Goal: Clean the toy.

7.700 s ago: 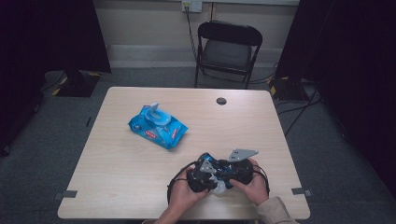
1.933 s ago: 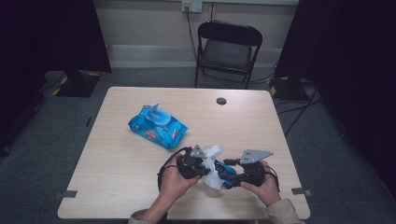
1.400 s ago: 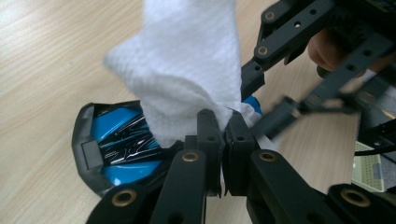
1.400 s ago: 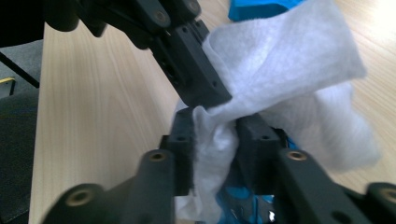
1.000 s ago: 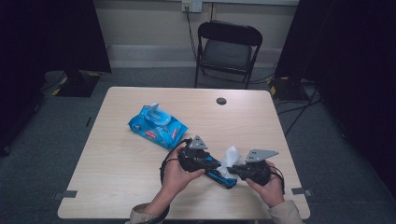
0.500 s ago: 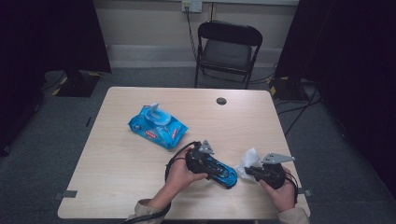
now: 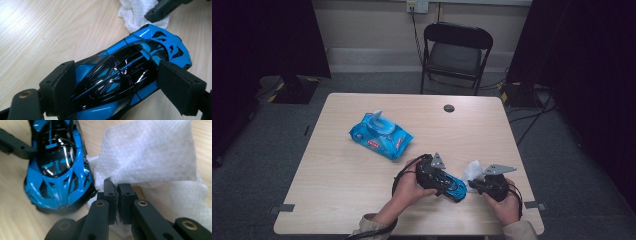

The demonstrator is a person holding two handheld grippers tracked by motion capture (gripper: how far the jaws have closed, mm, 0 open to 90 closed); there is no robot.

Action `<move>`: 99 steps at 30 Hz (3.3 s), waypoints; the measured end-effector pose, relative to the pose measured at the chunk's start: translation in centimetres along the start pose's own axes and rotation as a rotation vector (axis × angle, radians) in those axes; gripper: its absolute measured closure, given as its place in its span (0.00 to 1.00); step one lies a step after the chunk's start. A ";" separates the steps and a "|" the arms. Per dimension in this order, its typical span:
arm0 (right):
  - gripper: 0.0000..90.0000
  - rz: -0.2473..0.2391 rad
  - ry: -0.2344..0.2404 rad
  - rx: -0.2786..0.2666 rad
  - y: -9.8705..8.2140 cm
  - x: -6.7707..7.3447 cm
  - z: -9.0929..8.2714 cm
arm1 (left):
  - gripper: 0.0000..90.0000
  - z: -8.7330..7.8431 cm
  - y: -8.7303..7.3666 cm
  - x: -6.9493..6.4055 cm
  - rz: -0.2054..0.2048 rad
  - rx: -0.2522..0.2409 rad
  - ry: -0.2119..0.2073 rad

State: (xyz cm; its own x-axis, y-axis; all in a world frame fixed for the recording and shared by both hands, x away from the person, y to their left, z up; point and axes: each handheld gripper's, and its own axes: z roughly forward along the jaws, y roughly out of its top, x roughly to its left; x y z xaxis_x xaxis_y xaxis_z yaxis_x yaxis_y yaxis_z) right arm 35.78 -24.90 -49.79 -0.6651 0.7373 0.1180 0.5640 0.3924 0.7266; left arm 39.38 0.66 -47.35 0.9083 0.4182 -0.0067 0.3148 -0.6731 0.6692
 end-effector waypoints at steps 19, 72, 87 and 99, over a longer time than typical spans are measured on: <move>0.98 -0.075 0.180 0.057 -1.2 2.2 -1.6 | 0.18 -0.1 0.1 -0.1 -0.005 0.016 0.017; 0.98 0.031 0.147 -0.156 0.7 0.1 -4.5 | 0.18 0.0 0.2 -0.3 -0.003 0.024 0.022; 0.98 -0.018 0.085 0.011 0.2 0.1 0.0 | 0.18 0.1 0.3 -0.4 -0.005 0.027 0.019; 0.98 -0.020 0.101 0.029 -0.2 0.2 -0.3 | 0.18 0.1 0.4 -0.4 -0.009 0.029 0.019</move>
State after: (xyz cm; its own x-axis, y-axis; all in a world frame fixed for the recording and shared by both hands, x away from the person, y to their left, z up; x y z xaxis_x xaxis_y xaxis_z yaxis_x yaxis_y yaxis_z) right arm 35.40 -24.98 -49.66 -0.7214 0.6707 0.1723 0.5631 0.4234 0.7097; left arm 39.14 0.20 -47.15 0.9002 0.4355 0.0016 0.3312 -0.6868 0.6470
